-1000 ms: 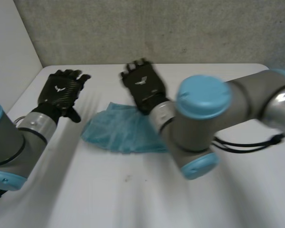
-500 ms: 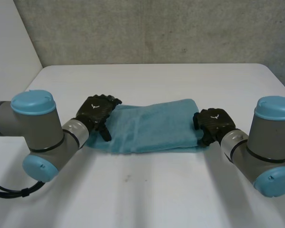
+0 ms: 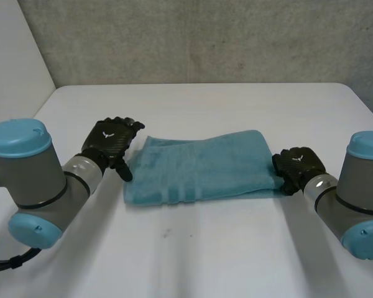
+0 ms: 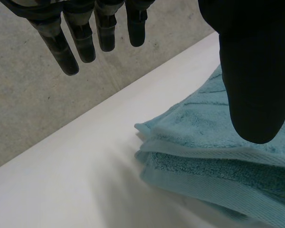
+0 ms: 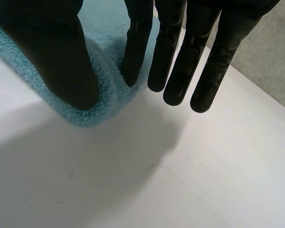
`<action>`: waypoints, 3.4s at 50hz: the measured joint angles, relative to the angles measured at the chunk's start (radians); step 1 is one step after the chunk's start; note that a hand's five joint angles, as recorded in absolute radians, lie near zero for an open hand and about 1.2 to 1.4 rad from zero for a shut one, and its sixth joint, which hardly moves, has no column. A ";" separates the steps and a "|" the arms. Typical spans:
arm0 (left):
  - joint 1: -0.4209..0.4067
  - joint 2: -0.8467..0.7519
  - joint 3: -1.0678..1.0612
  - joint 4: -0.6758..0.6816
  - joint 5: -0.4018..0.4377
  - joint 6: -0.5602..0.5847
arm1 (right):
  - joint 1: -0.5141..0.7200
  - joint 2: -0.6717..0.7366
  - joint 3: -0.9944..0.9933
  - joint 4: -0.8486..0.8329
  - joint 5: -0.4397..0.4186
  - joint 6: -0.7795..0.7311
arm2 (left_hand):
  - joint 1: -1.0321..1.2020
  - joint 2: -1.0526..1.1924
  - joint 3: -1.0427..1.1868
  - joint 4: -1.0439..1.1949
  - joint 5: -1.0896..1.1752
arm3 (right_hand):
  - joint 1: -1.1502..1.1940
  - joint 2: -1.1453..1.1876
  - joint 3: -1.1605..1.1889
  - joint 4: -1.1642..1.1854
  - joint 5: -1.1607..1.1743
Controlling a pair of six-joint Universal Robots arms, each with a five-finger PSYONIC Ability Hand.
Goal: Fold the laundry
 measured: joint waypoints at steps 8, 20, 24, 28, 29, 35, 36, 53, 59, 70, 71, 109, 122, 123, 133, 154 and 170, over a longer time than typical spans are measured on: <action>0.003 0.009 -0.015 0.002 0.001 0.000 | 0.001 0.006 0.016 -0.011 -0.007 0.048 | 0.000 0.000 0.000 0.000 0.000 | 0.054 0.076 0.085 0.071 0.048; 0.029 0.048 -0.051 0.001 0.002 -0.001 | 0.015 -0.001 -0.030 -0.063 -0.004 0.070 | 0.000 0.000 0.000 0.000 0.000 | 0.211 0.355 0.369 0.380 0.298; 0.053 0.088 -0.078 0.000 0.002 -0.001 | 0.077 -0.011 -0.134 -0.052 -0.001 0.078 | 0.000 0.000 0.000 0.000 0.000 | 0.226 0.355 0.369 0.380 0.316; 0.082 0.131 -0.103 -0.001 0.001 -0.002 | 0.174 -0.007 -0.249 -0.016 -0.002 0.083 | 0.000 0.000 0.000 0.000 0.000 | 0.230 0.355 0.369 0.380 0.323; 0.095 0.150 -0.114 -0.001 0.001 -0.003 | 0.218 0.003 -0.296 0.001 -0.005 0.084 | 0.000 0.000 0.000 0.000 0.000 | 0.230 0.355 0.369 0.380 0.324; 0.160 0.232 -0.159 -0.003 0.005 -0.008 | 0.419 0.108 -0.484 0.052 -0.027 0.079 | 0.000 0.000 0.000 0.000 0.000 | 0.230 0.355 0.369 0.380 0.328; 0.168 0.240 -0.164 -0.003 0.006 -0.009 | 0.445 0.128 -0.504 0.055 -0.033 0.077 | 0.000 0.000 0.000 0.000 0.000 | 0.230 0.355 0.369 0.380 0.328; 0.175 0.243 -0.127 0.001 0.011 -0.021 | 0.609 0.224 -0.590 0.064 -0.017 -0.018 | 0.000 0.000 0.000 0.000 0.000 | -0.299 -0.314 -0.298 -0.298 -0.324; 0.075 0.164 -0.005 -0.007 0.009 -0.071 | 0.521 0.105 -0.535 0.063 0.097 0.078 | 0.000 0.000 0.000 0.000 0.000 | -0.506 -0.601 -0.598 -0.581 -0.597; -0.121 -0.060 0.254 -0.060 0.032 -0.230 | 0.325 0.046 -0.455 0.090 0.147 0.345 | 0.004 0.002 0.001 0.002 0.000 | -0.506 -0.601 -0.598 -0.581 -0.597; -0.139 -0.099 0.294 -0.074 0.052 -0.247 | 0.295 0.049 -0.451 0.103 0.143 0.380 | 0.004 0.002 0.001 0.002 0.001 | -0.506 -0.601 -0.598 -0.581 -0.597; -0.025 -0.144 0.178 -0.238 -0.064 -0.019 | 0.297 0.469 -0.934 0.475 -0.196 0.498 | 0.023 0.014 0.002 0.011 0.004 | -0.520 -0.601 -0.598 -0.581 -0.597; -0.029 0.025 0.137 -0.237 -0.056 -0.029 | 0.293 0.339 -0.971 0.496 -0.127 0.434 | 0.020 0.012 0.000 0.009 0.000 | -0.522 -0.601 -0.598 -0.581 -0.597; -0.029 0.045 0.140 -0.236 -0.055 -0.030 | 0.291 0.317 -0.968 0.496 -0.116 0.433 | 0.020 0.012 0.000 0.009 0.000 | -0.522 -0.601 -0.598 -0.581 -0.597; 0.013 0.294 0.218 -0.288 -0.048 -0.113 | 0.228 -0.031 -0.811 0.483 0.084 0.403 | 0.020 0.012 0.000 0.009 0.000 | -0.522 -0.601 -0.598 -0.581 -0.597; 0.139 0.436 0.207 -0.443 0.077 -0.358 | 0.037 -0.416 -0.344 0.349 0.147 0.307 | 0.020 0.012 0.000 0.009 0.000 | -0.522 -0.601 -0.598 -0.581 -0.597; 0.109 0.434 0.195 -0.361 0.063 -0.352 | 0.043 -0.411 -0.350 0.345 0.143 0.304 | 0.020 0.012 0.000 0.009 0.000 | -0.522 -0.601 -0.598 -0.581 -0.597</action>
